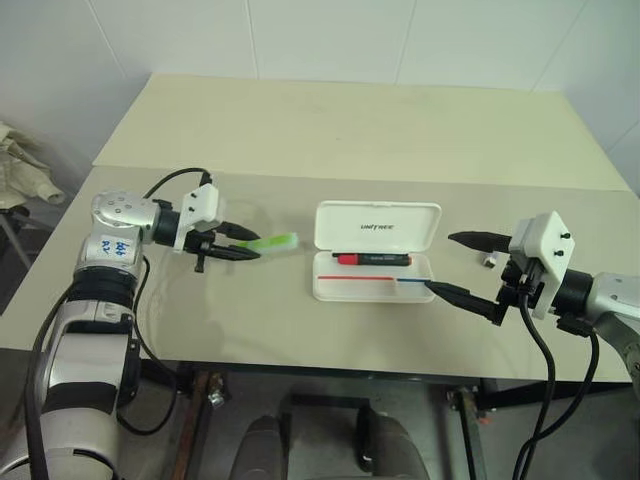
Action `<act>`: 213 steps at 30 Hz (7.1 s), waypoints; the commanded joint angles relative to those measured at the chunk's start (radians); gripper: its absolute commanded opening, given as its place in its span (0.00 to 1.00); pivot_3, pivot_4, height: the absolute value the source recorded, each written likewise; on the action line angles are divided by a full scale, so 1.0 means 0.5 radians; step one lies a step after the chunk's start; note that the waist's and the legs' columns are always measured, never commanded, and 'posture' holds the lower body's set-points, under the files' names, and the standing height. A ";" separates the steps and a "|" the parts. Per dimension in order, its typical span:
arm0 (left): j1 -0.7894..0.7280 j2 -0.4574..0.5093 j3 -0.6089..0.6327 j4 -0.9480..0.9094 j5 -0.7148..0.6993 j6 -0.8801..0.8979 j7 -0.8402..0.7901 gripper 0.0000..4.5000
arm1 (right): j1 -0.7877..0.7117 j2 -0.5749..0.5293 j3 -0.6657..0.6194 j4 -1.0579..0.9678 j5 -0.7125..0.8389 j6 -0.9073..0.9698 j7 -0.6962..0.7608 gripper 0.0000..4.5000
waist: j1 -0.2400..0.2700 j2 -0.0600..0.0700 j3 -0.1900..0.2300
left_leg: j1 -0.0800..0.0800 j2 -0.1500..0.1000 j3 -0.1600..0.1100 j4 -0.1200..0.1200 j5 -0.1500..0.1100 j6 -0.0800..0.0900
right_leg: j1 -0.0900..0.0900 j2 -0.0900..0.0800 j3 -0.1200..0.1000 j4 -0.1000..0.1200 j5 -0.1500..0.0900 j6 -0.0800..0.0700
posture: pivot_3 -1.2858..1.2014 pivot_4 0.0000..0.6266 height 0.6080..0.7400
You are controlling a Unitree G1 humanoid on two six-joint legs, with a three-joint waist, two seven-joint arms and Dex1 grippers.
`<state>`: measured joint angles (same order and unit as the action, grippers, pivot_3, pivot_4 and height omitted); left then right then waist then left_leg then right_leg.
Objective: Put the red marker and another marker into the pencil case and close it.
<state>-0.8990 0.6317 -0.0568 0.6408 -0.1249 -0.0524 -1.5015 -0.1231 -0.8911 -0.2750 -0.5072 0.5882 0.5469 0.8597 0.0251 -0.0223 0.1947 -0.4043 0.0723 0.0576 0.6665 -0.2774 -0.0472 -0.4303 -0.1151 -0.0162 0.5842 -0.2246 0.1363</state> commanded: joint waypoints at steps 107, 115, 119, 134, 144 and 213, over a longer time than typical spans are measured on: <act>-0.135 -0.301 0.006 -0.716 -0.432 0.550 0.283 0.99 | 0.065 0.846 0.040 0.251 -0.732 0.143 -1.400 1.00 | -0.004 0.000 0.000 | 0.003 -0.001 -0.004 0.001 0.003 0.005 | 0.000 0.001 0.001 -0.001 -0.016 -0.030 | 0.52 0.24 1.00; -0.037 -0.227 0.043 -0.853 -0.449 0.598 0.351 0.99 | -0.284 0.952 0.028 0.824 -0.818 -0.004 -1.507 1.00 | -0.037 0.000 0.000 | 0.005 -0.001 -0.004 -0.004 0.004 0.005 | -0.001 0.002 0.001 0.002 -0.007 -0.013 | 0.52 0.24 1.00; -0.009 -0.219 0.052 -0.915 -0.451 0.617 0.392 0.99 | -0.407 1.008 -0.004 1.006 -0.811 -0.041 -1.551 1.00 | -0.055 0.000 0.000 | 0.003 -0.001 -0.005 -0.006 0.004 0.005 | -0.002 0.002 0.001 0.002 -0.002 -0.003 | 0.52 0.24 1.00; 0.072 -0.157 0.085 -1.001 -0.471 0.607 0.472 1.00 | -0.584 1.118 0.011 0.949 -0.779 0.107 -1.653 0.11 | -0.060 0.000 0.000 | 0.003 -0.001 -0.004 -0.007 0.004 0.005 | -0.003 0.002 0.001 0.002 -0.001 -0.001 | 0.52 0.24 1.00; 0.073 -0.190 0.055 -0.984 -0.462 0.576 0.498 1.00 | -0.599 0.969 0.105 0.785 -0.731 0.026 -1.298 0.08 | -0.059 0.001 0.001 | 0.002 -0.001 -0.004 -0.008 0.004 0.005 | -0.002 0.002 0.001 0.001 -0.001 -0.001 | 0.52 0.24 1.00; 0.452 -0.043 -0.027 -0.994 -0.416 0.349 0.426 1.00 | -0.780 0.229 0.539 1.178 -0.558 -0.739 0.835 0.99 | -0.048 0.003 0.002 | 0.003 0.000 0.000 -0.004 0.004 0.000 | -0.003 0.001 0.002 0.001 0.000 0.001 | 0.52 0.24 1.00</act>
<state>-0.6564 0.6063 -0.0957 0.1347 -0.3209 0.1316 -1.2921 -0.5260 -0.7462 0.0498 0.1446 0.2636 0.1413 1.2800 0.0012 -0.0208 0.1959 -0.4027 0.0720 0.0575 0.6648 -0.2752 -0.0474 -0.4318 -0.1146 -0.0154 0.5843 -0.2248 0.1365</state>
